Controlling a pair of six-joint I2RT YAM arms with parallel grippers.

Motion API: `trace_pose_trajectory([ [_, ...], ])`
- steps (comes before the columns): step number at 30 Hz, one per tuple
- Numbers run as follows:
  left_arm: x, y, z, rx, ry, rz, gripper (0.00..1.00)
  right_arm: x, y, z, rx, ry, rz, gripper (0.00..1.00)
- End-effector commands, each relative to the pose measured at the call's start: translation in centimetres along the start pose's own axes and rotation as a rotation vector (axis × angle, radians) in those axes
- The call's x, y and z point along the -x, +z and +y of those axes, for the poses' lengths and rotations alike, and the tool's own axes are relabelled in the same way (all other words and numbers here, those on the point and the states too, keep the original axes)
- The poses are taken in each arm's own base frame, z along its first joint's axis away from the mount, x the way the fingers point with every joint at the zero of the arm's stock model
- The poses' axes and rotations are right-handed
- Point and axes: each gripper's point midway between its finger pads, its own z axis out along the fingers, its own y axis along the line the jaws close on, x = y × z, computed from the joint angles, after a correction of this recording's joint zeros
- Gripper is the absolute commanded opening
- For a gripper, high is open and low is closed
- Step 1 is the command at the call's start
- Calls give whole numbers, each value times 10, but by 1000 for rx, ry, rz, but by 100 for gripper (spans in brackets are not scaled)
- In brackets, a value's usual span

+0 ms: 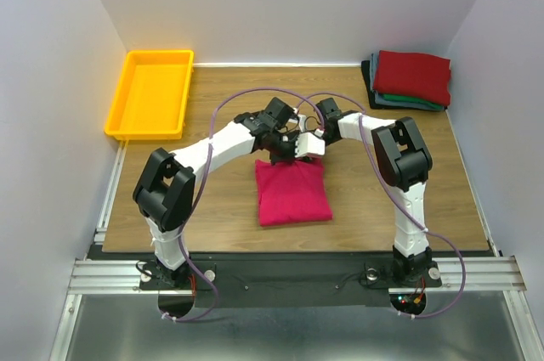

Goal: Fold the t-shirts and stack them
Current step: Fold the tshirt

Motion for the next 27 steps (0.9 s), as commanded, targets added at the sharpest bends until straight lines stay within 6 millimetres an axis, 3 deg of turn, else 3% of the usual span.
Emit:
trace_pose_trajectory([
  [1, 13, -23, 44, 140, 76, -30, 0, -14, 9, -13, -29, -4, 36, 31],
  [9, -18, 0, 51, 132, 80, -5, 0, 4, -3, -17, -101, -52, 15, 34],
  [15, -17, 9, 41, 85, 88, -40, 0, 53, -36, -30, -248, -125, -56, 37],
  [18, -19, 8, 25, 52, 108, -54, 0, 72, -53, -37, -256, -112, -104, 36],
  [22, -20, 8, 15, 42, 112, -47, 0, 72, -42, -39, -184, -88, -101, 31],
  [27, -12, 5, 11, 43, 121, -58, 0, 47, -13, -37, -30, 14, -58, 16],
])
